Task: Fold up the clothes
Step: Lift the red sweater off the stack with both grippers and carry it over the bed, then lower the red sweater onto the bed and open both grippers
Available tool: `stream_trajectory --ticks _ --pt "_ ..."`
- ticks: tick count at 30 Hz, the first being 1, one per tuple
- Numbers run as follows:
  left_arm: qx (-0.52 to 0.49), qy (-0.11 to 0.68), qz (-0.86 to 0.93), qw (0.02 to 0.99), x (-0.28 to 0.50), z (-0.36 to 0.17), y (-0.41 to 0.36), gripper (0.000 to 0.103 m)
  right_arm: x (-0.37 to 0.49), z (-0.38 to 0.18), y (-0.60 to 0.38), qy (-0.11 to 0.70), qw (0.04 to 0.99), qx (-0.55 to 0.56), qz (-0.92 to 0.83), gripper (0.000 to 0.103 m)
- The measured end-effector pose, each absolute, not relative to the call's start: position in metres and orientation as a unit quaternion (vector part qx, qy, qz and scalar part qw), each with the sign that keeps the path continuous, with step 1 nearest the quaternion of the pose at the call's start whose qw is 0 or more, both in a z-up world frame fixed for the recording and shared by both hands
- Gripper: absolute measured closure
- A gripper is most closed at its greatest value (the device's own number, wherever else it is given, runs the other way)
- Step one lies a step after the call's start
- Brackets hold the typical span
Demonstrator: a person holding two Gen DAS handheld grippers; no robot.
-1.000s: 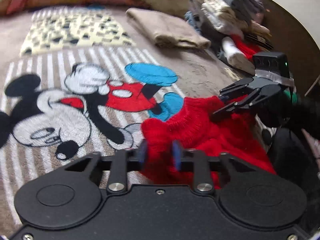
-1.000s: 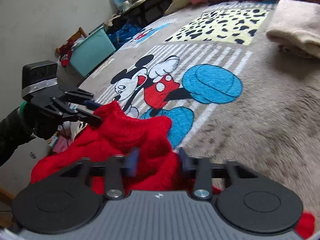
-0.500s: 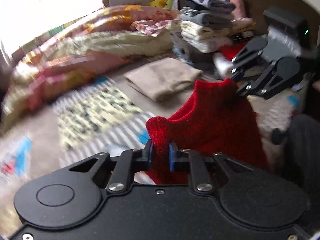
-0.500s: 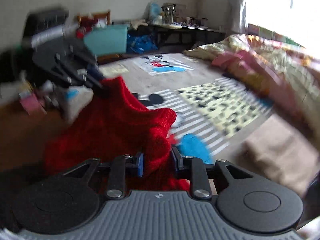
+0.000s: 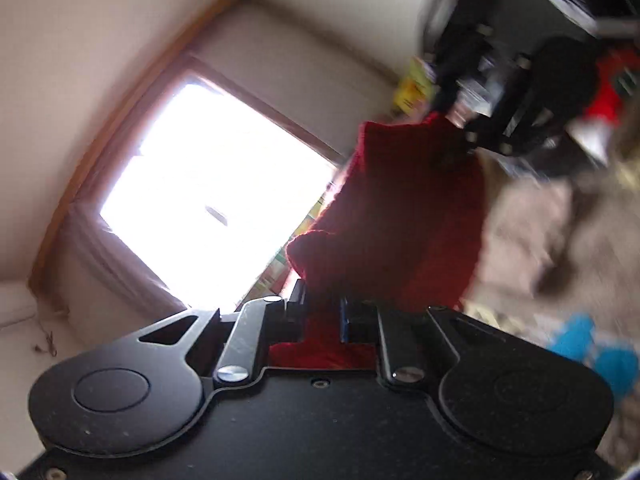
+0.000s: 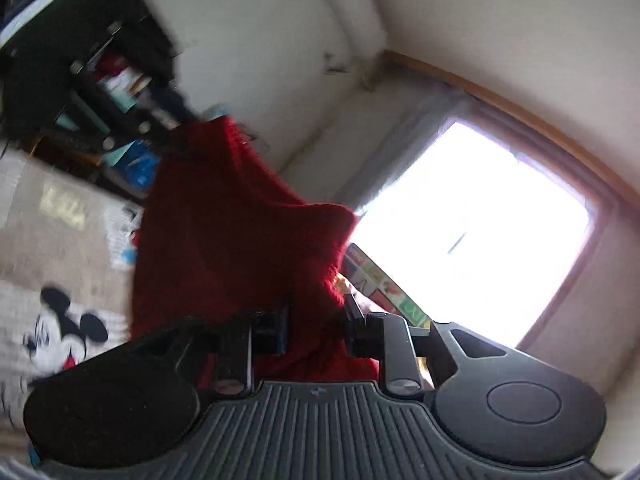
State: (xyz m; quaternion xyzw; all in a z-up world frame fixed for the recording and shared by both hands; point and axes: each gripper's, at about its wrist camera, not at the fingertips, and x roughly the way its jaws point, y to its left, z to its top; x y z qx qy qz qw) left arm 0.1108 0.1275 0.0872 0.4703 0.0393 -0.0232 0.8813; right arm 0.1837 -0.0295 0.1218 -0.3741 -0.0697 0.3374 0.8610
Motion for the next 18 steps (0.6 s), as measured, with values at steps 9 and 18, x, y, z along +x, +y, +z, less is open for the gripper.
stream_trajectory --ticks 9,18 --pt "0.453 0.318 -0.179 0.813 0.058 -0.153 0.142 0.083 0.131 -0.126 -0.012 0.131 0.691 -0.558 0.44 0.072" --pt "0.115 0.349 -0.08 0.927 0.079 -0.117 0.247 0.075 0.164 -0.086 -0.047 0.223 0.774 -0.379 0.455 0.056"
